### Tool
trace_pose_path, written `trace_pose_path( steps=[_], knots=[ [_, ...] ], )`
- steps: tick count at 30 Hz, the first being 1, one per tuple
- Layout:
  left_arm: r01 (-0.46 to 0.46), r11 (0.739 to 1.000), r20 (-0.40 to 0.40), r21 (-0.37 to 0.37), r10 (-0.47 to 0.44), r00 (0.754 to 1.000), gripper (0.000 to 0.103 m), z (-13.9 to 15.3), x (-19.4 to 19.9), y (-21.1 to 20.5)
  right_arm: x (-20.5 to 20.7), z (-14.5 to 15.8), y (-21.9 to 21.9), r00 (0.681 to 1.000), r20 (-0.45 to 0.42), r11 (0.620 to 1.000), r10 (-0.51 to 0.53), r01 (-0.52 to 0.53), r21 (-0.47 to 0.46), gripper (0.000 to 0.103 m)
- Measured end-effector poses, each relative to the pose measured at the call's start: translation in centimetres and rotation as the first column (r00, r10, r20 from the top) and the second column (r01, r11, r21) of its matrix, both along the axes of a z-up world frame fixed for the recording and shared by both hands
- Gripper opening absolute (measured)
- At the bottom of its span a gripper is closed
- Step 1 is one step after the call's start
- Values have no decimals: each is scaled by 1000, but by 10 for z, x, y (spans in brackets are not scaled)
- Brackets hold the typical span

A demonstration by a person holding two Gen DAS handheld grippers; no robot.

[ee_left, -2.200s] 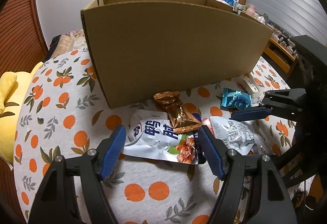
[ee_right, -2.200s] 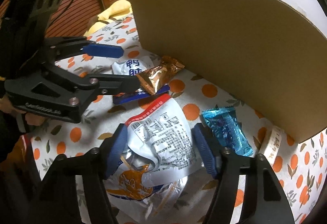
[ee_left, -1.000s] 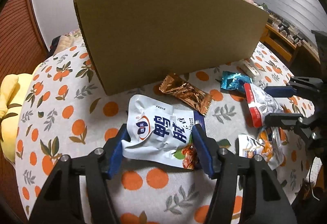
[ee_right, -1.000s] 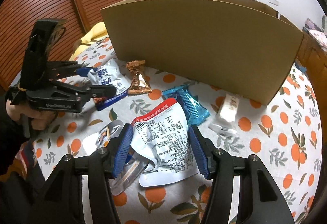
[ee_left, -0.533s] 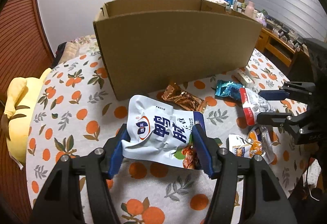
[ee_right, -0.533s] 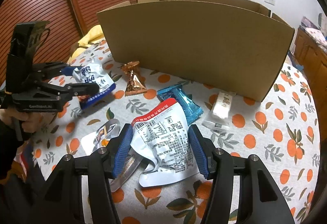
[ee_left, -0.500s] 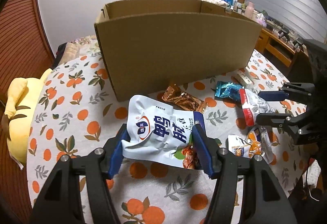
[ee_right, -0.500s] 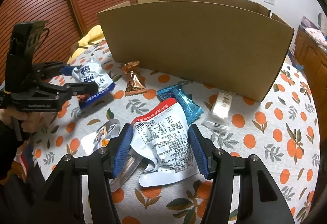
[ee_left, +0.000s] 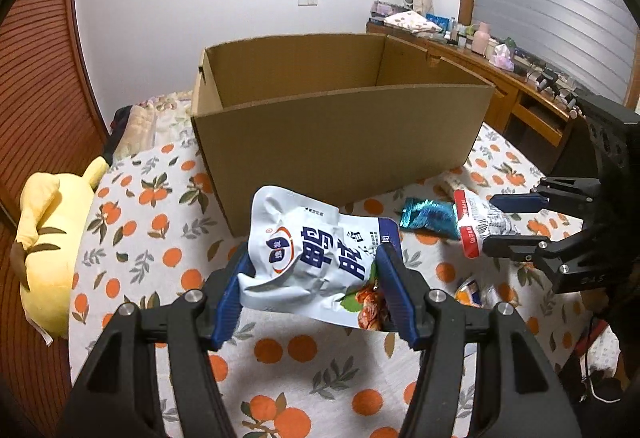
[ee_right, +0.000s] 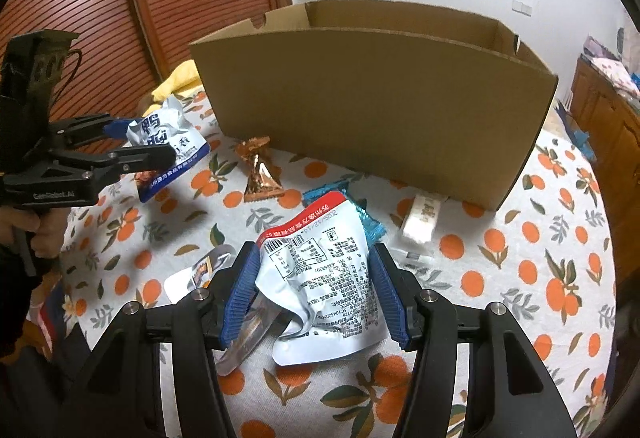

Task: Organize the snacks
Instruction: 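Drop the white duck-neck pack into the box with the left tool while the right tool holds the silver pouch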

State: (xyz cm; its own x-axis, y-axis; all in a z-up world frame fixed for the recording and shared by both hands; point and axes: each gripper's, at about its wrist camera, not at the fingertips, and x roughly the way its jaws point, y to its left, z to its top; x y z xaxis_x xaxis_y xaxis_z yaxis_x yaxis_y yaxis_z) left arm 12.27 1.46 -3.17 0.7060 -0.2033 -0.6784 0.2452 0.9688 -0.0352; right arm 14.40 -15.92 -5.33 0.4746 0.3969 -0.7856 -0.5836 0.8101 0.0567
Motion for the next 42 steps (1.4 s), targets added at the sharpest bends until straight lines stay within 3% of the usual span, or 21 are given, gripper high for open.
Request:
trace_pose_path(
  steps=[22, 36, 37, 38, 40, 42],
  knots=[
    [34, 999, 65, -3, -34, 997, 61, 29, 5, -21, 1, 24, -10, 998, 62, 1000, -23, 22, 21, 58],
    [21, 1000, 134, 2, -21, 991, 61, 63, 31, -18, 21, 70, -8, 986, 166, 1000, -6, 3, 21, 58],
    [19, 1000, 139, 2, -19, 990, 60, 66, 34, -18, 24, 74, -8, 985, 172, 1000, -5, 1, 23, 58],
    [16, 1000, 144, 1, -16, 989, 51, 68, 37, -16, 27, 77, -7, 984, 178, 1000, -3, -2, 25, 58],
    [11, 1000, 147, -3, -10, 989, 51, 72, 45, -14, 34, 83, -5, 982, 188, 1000, 2, -7, 29, 58],
    [10, 1000, 150, -9, -8, 989, 40, 75, 53, -12, 42, 88, -3, 980, 198, 999, 7, -13, 32, 58]
  ],
)
